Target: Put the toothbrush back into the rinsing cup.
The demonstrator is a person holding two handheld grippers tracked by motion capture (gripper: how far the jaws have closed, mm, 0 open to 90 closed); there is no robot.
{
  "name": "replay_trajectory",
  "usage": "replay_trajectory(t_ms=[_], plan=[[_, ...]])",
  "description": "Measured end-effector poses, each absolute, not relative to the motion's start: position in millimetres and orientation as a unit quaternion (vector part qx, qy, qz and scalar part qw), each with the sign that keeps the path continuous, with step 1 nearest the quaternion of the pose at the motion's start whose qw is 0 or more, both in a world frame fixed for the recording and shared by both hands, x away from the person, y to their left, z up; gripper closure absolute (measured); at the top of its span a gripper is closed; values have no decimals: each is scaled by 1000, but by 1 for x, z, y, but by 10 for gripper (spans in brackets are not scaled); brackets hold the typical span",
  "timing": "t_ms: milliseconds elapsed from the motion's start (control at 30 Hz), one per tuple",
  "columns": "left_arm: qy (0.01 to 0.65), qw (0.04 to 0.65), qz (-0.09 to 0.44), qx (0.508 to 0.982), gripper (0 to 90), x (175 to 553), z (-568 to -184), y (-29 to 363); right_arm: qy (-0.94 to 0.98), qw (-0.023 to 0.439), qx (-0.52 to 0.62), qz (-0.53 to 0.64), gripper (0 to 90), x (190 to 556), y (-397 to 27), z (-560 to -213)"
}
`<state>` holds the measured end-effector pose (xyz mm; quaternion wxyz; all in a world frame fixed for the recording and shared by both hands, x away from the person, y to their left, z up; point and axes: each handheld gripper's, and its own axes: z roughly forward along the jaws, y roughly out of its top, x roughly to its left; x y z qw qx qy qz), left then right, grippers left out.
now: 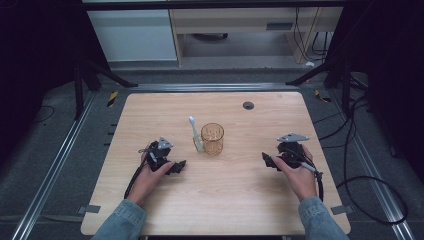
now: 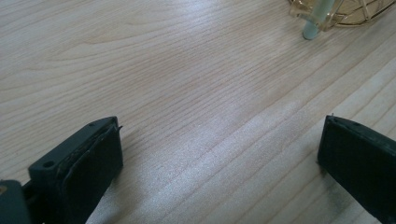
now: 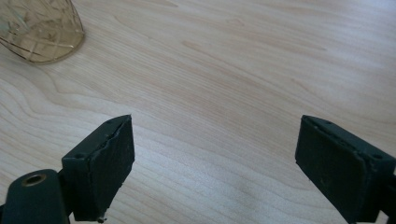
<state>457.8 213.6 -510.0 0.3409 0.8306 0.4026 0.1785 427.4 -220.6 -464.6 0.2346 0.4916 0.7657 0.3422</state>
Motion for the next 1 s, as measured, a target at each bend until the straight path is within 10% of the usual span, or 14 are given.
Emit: replay_trajectory(t_ms=[1000], plan=[[403, 341, 178, 830, 0, 458, -510, 214, 746, 231, 532, 327, 73, 426, -240, -513]])
